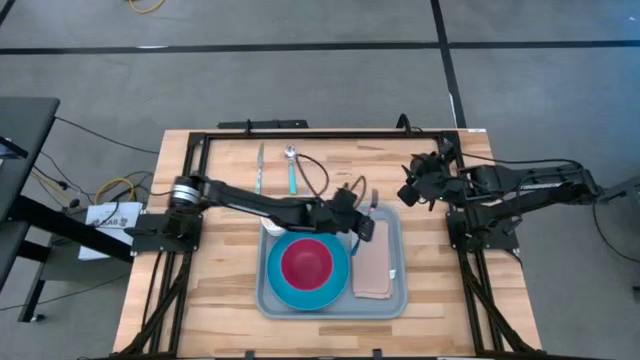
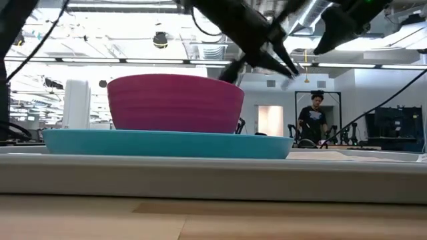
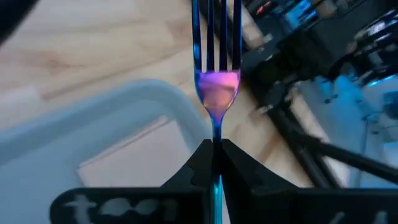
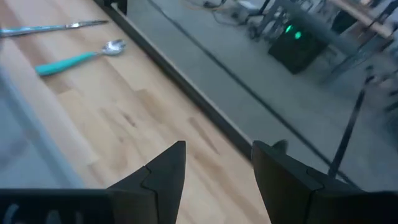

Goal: Set up tray
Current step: Put the purple fork on the gray napkin

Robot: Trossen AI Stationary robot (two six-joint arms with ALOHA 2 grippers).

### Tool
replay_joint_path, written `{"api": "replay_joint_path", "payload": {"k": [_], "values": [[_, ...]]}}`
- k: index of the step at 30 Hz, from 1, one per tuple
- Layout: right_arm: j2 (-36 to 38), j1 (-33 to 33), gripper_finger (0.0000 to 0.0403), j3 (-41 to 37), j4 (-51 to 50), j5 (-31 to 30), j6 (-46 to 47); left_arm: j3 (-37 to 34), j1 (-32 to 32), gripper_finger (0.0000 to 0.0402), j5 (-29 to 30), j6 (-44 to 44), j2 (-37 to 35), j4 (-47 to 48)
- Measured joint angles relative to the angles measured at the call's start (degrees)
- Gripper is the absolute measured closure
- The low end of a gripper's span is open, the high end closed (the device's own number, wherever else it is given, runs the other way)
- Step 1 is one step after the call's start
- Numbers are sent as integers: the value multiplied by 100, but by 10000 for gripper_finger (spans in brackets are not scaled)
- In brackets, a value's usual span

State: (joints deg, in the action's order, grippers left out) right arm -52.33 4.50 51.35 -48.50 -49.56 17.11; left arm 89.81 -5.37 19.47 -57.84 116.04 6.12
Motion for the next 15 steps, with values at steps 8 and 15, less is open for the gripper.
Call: {"api": "replay_joint_path", "payload": {"k": [8, 15], "values": [[69, -120, 225, 0, 246, -312, -519, 1487, -2, 401, -412, 247, 1228, 653], [63, -338, 227, 0, 365, -326, -584, 1671, -267, 401, 198, -934, 1351, 1506]]}}
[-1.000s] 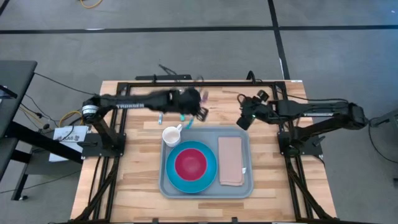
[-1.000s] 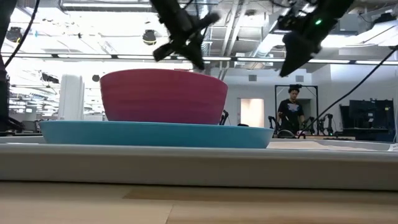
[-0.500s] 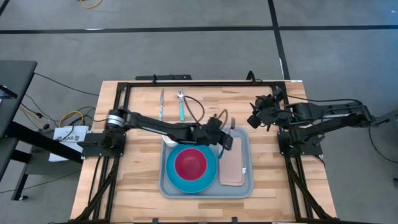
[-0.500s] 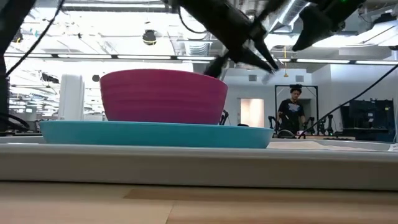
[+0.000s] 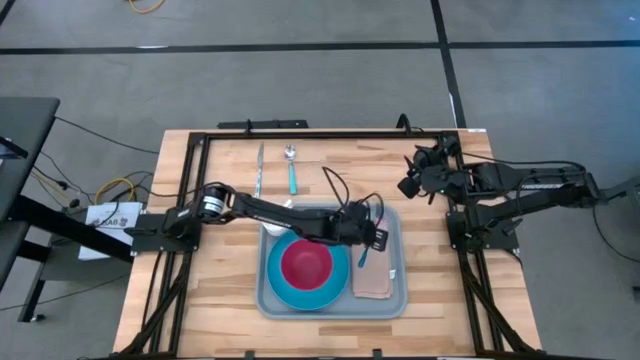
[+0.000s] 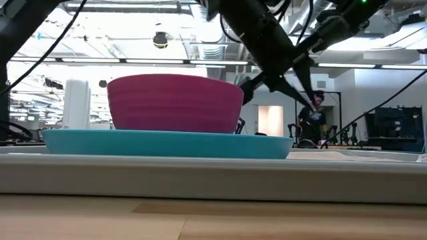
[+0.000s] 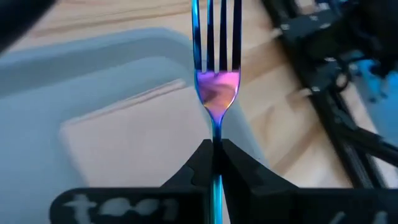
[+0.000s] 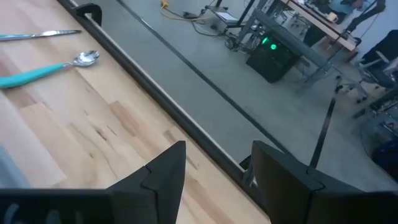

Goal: Set up tray
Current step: Put the purple fork on the gray napkin

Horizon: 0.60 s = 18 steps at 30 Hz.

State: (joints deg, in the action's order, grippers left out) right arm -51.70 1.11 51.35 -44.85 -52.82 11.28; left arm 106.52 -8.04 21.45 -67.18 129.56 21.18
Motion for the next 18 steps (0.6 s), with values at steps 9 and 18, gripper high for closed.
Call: {"api": "replay_joint_path", "payload": {"k": [9, 18], "values": [[0, -136, 227, 0, 228, 14, -215, 5, -450, 401, 540, -1229, 127, 188], [-7, -44, 225, -97, 118, 97, 178, 82, -670, 401, 431, -2118, 778, -109]]}}
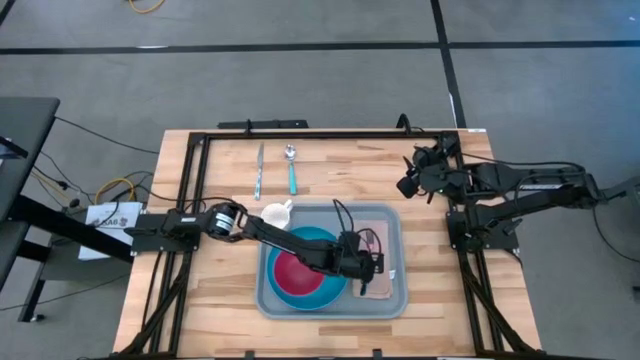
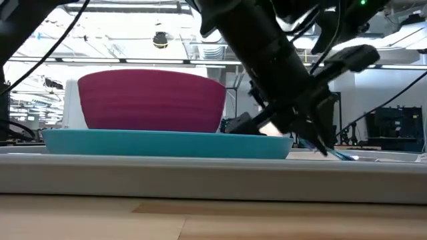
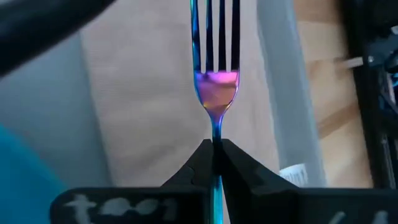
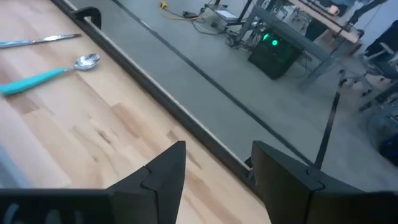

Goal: Set up tray
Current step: Put the purple fork on the gray napkin, then put the blue spoon on the gray napkin to the right of the purple fork

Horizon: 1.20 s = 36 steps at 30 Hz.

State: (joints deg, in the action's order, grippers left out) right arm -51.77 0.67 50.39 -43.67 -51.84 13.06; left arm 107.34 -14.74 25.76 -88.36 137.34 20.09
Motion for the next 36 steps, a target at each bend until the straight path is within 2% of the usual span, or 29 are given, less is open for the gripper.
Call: {"api": "replay_joint_path", "payload": {"k": [5, 9, 14, 23, 28, 33, 36], "values": [[0, 106, 227, -205, -121, 94, -4, 25, 17, 398, 218, 63, -44, -48], [0, 170, 226, -257, -302, 97, 44, 23, 22, 375, 154, 79, -50, -88], [0, 315, 225, -259, -565, 118, 313, 23, 17, 343, 143, -343, -39, 352], [-2, 693, 227, -259, -731, 119, 456, 20, 50, 320, 263, -229, -41, 423], [0, 817, 226, -259, -727, 95, 457, 16, 136, 320, 200, 485, -323, 506], [0, 836, 226, -259, -730, 80, 541, 16, 378, 320, -209, 1969, -1050, 879], [0, 832, 227, -259, -766, 80, 655, 16, 500, 320, -163, 2909, -1654, 1464]]}}
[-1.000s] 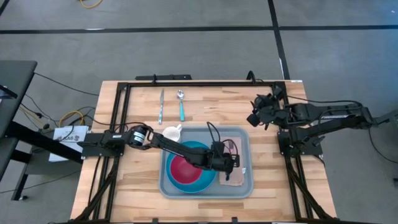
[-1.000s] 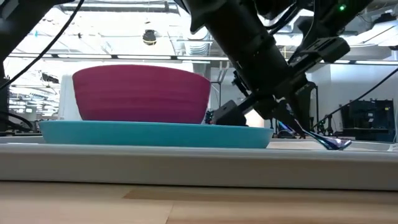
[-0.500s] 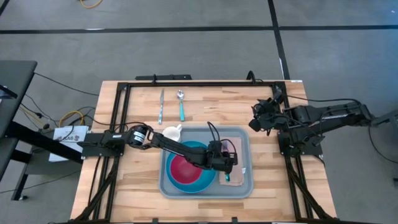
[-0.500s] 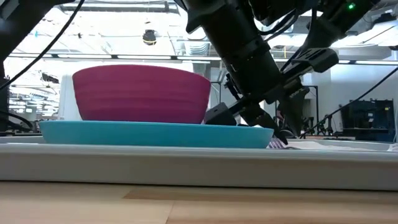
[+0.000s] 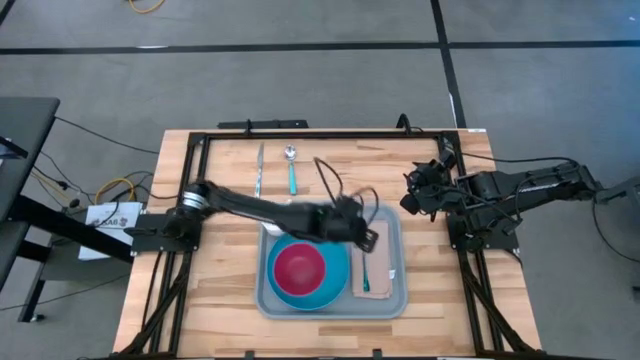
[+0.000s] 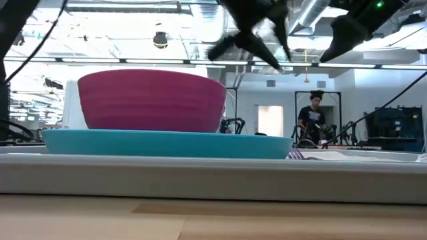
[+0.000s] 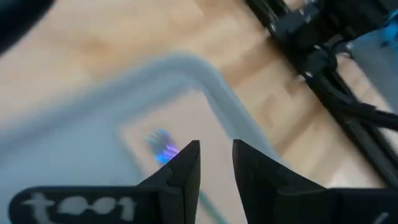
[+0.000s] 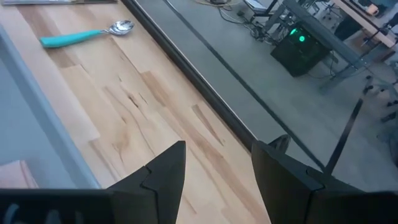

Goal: Set up tray
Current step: Put the blue spoon on the gray napkin to the right of the purple fork

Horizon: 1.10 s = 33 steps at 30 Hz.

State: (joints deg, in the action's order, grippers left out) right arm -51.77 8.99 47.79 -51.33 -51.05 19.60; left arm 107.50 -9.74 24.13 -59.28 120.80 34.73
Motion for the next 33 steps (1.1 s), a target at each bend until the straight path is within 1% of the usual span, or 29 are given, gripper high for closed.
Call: {"api": "replay_joint_path", "payload": {"k": [1, 3, 6, 8, 9, 11, 14, 15, 16, 18, 20, 22, 23, 25, 27, 30, 31, 33], "values": [[0, 0, 227, 0, -48, 6, 58, 2, 24, 319, 166, 269, -203, 252], [0, 0, 226, 0, -201, 13, 288, 2, 64, 319, 688, 723, -585, 913], [0, 0, 225, 0, -430, 10, 600, 2, 75, 319, 1813, 1151, -1185, 2182], [0, 0, 225, 0, -483, 9, 650, 7, 68, 319, 2534, 1258, -1534, 3091], [0, 0, 226, 0, -483, 15, 651, 7, 70, 319, 2791, 1251, -1669, 3522], [0, 0, 227, 0, -460, 22, 653, 7, 74, 319, 3055, 998, -1864, 4378], [0, -15, 226, 0, -239, 20, 570, 2, 113, 319, 3062, 132, -1984, 5534], [0, -22, 226, 0, -205, 22, 496, -70, 157, 319, 3097, -200, -1995, 5582], [0, -24, 225, 0, -169, 20, 408, -225, 211, 319, 3158, -314, -2019, 5488], [0, -24, 225, 0, -156, 22, 264, -657, 316, 319, 3048, -184, -2117, 5285], [0, -24, 225, 0, -153, 24, 246, -1014, 486, 319, 2945, 192, -2164, 5222], [-1, -24, 227, 0, -150, 35, 245, -1384, 698, 319, 2871, -38, -2189, 5516], [0, -26, 227, 0, -139, 33, 244, -1533, 843, 319, 2864, -208, -2206, 5567], [-2, -50, 227, 0, -108, 47, 270, -1771, 1144, 319, 2866, -266, -2352, 5481], [0, -50, 226, 0, 1, 190, 371, -1942, 1474, 319, 2811, 30, -2501, 5460], [-3, -50, 225, -1, 346, 359, 137, -2183, 2026, 319, 2584, 869, -2767, 4840], [-3, -50, 225, 0, 483, 422, 21, -2271, 2245, 319, 2441, 1253, -2885, 4558], [-15, -50, 225, 0, 778, 695, -145, -2479, 2753, 319, 1891, 2062, -3145, 3799]]}}
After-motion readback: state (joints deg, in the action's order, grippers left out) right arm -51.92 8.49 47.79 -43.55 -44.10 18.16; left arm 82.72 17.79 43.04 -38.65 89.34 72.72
